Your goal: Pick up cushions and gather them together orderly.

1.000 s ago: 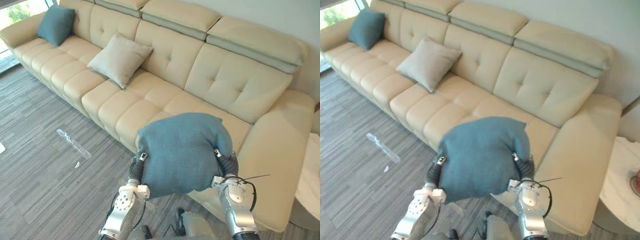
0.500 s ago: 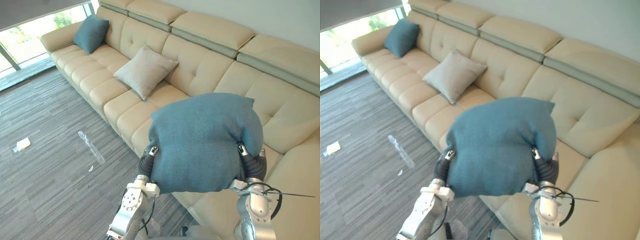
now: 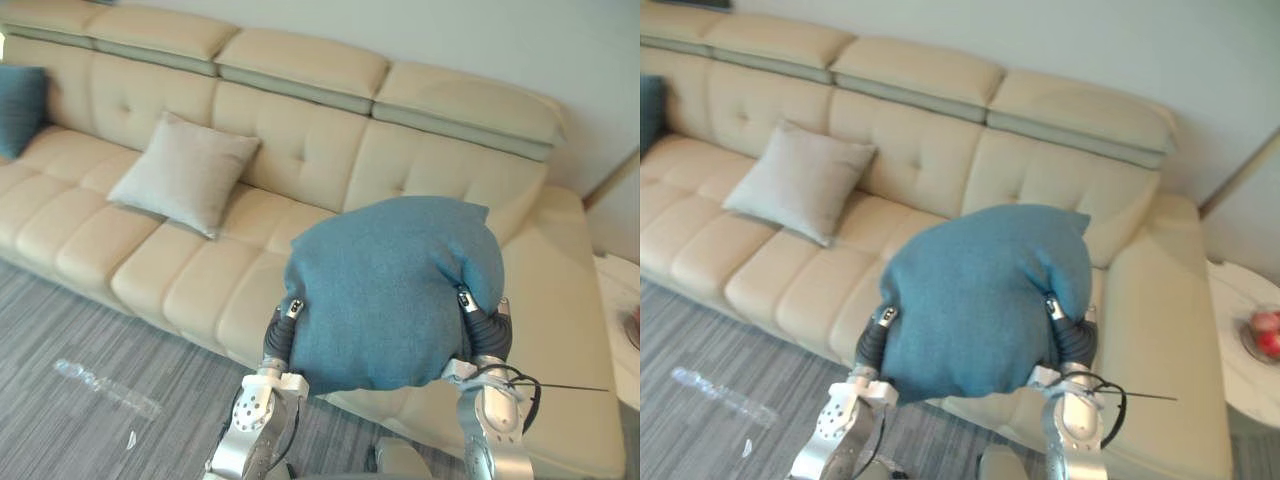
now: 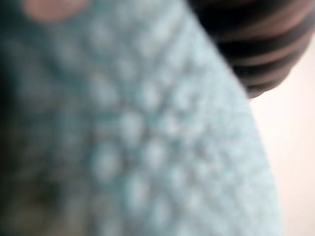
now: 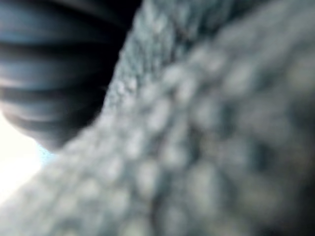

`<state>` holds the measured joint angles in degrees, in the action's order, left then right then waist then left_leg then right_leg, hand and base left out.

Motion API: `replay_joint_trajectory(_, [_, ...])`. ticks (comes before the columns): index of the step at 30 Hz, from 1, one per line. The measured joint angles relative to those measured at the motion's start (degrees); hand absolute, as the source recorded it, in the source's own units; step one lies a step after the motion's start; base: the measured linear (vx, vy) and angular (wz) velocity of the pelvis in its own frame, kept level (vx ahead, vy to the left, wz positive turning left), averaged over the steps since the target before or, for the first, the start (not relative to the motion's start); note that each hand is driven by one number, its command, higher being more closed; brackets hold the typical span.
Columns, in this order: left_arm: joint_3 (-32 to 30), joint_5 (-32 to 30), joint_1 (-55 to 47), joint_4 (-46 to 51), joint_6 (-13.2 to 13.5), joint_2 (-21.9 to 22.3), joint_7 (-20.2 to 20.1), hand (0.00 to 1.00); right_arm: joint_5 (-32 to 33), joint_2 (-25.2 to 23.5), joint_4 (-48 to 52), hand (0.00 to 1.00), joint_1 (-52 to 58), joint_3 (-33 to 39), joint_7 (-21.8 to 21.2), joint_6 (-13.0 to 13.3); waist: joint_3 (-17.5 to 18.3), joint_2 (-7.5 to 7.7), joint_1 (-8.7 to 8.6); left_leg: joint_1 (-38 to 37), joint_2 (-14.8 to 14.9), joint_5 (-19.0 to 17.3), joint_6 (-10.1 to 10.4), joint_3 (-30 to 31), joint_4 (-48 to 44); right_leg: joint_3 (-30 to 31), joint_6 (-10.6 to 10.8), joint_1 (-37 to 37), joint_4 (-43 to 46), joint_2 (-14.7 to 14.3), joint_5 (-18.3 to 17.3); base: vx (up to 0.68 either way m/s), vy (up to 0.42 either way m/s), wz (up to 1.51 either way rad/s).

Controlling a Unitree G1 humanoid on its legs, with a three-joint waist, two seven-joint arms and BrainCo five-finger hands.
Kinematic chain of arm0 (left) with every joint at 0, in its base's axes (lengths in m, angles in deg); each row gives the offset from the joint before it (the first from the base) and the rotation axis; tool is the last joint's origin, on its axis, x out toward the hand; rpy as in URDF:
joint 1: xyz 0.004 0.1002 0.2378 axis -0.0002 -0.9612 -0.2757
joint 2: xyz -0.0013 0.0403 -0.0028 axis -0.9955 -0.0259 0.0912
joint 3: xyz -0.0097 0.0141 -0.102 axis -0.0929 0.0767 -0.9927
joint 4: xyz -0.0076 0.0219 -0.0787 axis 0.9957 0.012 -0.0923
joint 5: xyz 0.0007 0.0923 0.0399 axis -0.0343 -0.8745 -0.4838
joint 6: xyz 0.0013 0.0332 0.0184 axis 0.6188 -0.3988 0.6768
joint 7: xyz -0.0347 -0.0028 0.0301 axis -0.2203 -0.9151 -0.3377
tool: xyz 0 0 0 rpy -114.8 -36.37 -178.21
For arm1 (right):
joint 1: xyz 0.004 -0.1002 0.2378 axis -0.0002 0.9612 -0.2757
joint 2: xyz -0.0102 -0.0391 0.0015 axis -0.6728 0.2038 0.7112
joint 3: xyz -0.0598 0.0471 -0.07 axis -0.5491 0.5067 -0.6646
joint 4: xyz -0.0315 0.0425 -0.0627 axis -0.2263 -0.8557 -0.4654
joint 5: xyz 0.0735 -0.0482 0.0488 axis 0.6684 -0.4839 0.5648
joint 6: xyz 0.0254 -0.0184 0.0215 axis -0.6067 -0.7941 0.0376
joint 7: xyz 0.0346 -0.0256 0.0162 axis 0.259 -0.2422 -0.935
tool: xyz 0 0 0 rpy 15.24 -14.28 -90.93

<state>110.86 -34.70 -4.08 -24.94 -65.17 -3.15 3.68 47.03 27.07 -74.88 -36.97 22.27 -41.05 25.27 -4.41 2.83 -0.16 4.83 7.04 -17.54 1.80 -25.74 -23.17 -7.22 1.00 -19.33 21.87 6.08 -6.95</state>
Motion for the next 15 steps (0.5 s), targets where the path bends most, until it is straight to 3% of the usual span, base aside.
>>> replay_joint_trajectory(1, [0.09, 0.0, 0.72, -2.25, -0.43, 0.54, -0.01, 1.0, 0.0, 0.99, -3.08, 1.0, -0.77, 0.2, 0.01, -0.13, -0.32, -0.93, -0.83, -0.86, -0.37, 0.39, 0.67, 1.86, 0.98, 0.23, -0.51, 1.08, -1.15, -0.56, 2.34, 0.09, -0.091, -0.02])
replay_joint_trajectory(3, [0.3, -0.03, 0.62, -2.91, -0.84, 0.95, -0.01, 1.0, 0.03, 2.07, -3.84, 1.0, 0.46, 0.34, 0.02, -0.86, -0.03, -2.79, -0.6, -1.5, 0.57, 0.5, 1.0, 3.82, 2.06, 0.16, -0.93, 2.31, -3.18, -1.97, 2.62, 0.13, -0.113, -0.16])
replay_joint_trajectory(5, [0.38, -0.04, 0.49, -2.9, -1.3, 1.16, -0.02, 1.0, 0.07, 1.55, -3.47, 1.0, 2.21, 0.41, 0.18, -1.08, -0.29, -3.7, -0.53, -2.3, 1.83, 0.82, 1.53, 4.58, 1.62, -0.32, -1.6, 3.89, -4.0, -3.19, 2.16, 0.14, -0.152, -0.06])
replay_joint_trajectory(8, [0.82, -0.04, -0.4, -2.61, -1.74, 1.38, -0.28, 1.0, 0.04, 1.49, 0.86, 1.0, 5.52, 0.4, 0.3, -1.49, -1.11, -4.41, -0.09, 0.35, 6.89, 1.23, 0.83, 7.19, -13.99, -0.71, -3.12, 9.41, -5.26, -6.1, 0.34, 0.12, -0.143, -0.08])
replay_joint_trajectory(9, [0.81, -0.04, -1.04, -1.99, -1.74, 1.87, -0.57, 1.0, -0.01, 1.51, 4.4, 1.0, 6.78, 0.29, 0.3, -1.47, -1.22, -5.0, 0.17, 3.46, 9.17, 4.07, -0.92, 9.57, -23.21, -0.04, -4.3, 11.42, -5.11, -7.62, -1.37, 0.11, -0.066, -0.24])
replay_joint_trajectory(10, [0.76, -0.04, -1.38, -1.42, -1.74, 1.92, -0.65, 1.0, -0.02, 1.45, 5.64, 1.0, 6.97, 0.12, 0.3, -1.42, -1.19, -4.81, 0.36, 5.24, 9.8, 6.15, -1.08, 10.42, -26.84, 0.63, -4.52, 11.94, -5.14, -7.81, -1.75, 0.15, -0.015, -0.4])
replay_joint_trajectory(11, [0.77, -0.04, -1.67, -0.42, -1.73, 2.12, -1.01, 1.0, -0.04, 1.48, 7.28, 1.0, 6.95, 0.09, 0.3, -1.24, -1.0, -3.98, 0.93, 6.65, 10.01, 5.5, -0.79, 11.81, -29.1, 1.85, -4.08, 12.38, -5.17, -7.79, -2.52, 0.15, 0.02, -0.48])
replay_joint_trajectory(13, [0.64, -0.39, -1.58, 2.06, -1.04, 3.35, -1.13, 1.0, 0.0, 1.5, 9.38, 1.0, 5.95, 0.14, 0.85, -0.1, -0.64, -3.96, 1.07, 8.26, 7.05, -0.76, -0.91, 15.02, -21.64, 4.8, -4.71, 12.44, -5.41, -7.31, -2.49, 0.15, 0.061, -0.56])
replay_joint_trajectory(15, [0.64, -0.54, -1.43, 2.11, -0.43, 3.49, -1.13, 1.0, -0.05, 1.61, 9.15, 1.0, 4.95, 0.14, 1.13, -0.09, -0.58, -3.98, 1.37, 8.69, 4.8, -1.51, -0.12, 18.53, -14.72, 6.56, -4.53, 12.47, -5.62, -6.82, -2.52, 0.14, 0.157, -0.6])
